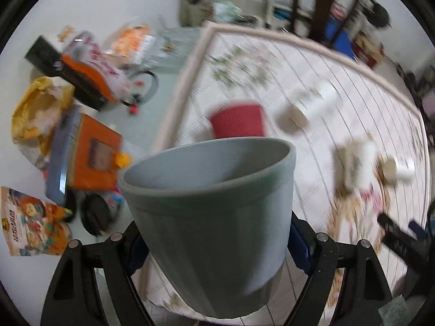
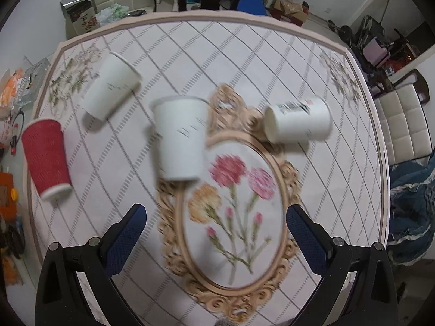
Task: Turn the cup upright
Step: 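Lift the grey mug with the left gripper and rotate it upright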
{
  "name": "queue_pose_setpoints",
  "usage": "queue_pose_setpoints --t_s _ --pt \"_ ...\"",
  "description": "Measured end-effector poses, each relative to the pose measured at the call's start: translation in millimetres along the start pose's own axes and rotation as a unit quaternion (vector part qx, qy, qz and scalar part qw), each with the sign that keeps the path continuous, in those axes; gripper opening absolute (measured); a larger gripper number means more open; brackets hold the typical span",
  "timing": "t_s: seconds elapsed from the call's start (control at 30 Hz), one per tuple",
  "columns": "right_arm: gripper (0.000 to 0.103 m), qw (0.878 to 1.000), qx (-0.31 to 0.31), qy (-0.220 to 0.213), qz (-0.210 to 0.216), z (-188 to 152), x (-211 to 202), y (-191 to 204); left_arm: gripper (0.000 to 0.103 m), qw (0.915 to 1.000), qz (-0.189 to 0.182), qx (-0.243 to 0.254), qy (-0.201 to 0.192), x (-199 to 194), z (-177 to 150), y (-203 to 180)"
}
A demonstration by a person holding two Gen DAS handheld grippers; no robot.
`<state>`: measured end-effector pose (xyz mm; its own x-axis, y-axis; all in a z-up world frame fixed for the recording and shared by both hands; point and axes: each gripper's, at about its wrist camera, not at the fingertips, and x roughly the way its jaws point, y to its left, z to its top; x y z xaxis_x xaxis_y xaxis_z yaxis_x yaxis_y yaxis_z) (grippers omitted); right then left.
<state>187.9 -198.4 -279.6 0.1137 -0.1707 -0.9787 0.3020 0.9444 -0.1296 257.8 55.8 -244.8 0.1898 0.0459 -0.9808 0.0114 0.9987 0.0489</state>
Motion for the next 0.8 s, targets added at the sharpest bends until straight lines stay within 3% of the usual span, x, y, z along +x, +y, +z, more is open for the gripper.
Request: queue_pose_setpoints --t_s 0.17,0.43,0.8 --pt "0.103 0.999 0.021 0.028 -0.011 -26 25 -49 0.082 0.9976 -0.029 0.044 0.045 24 -44 -62" --pt "0.103 0.995 0.047 0.069 -0.051 -62 68 -107 0.082 0.9856 -0.055 0.126 0.097 74 -97 -153" --pt "0.103 0.989 0.084 0.098 -0.078 -90 92 -152 0.084 0.9803 -0.042 0.158 0.110 98 -120 -190"
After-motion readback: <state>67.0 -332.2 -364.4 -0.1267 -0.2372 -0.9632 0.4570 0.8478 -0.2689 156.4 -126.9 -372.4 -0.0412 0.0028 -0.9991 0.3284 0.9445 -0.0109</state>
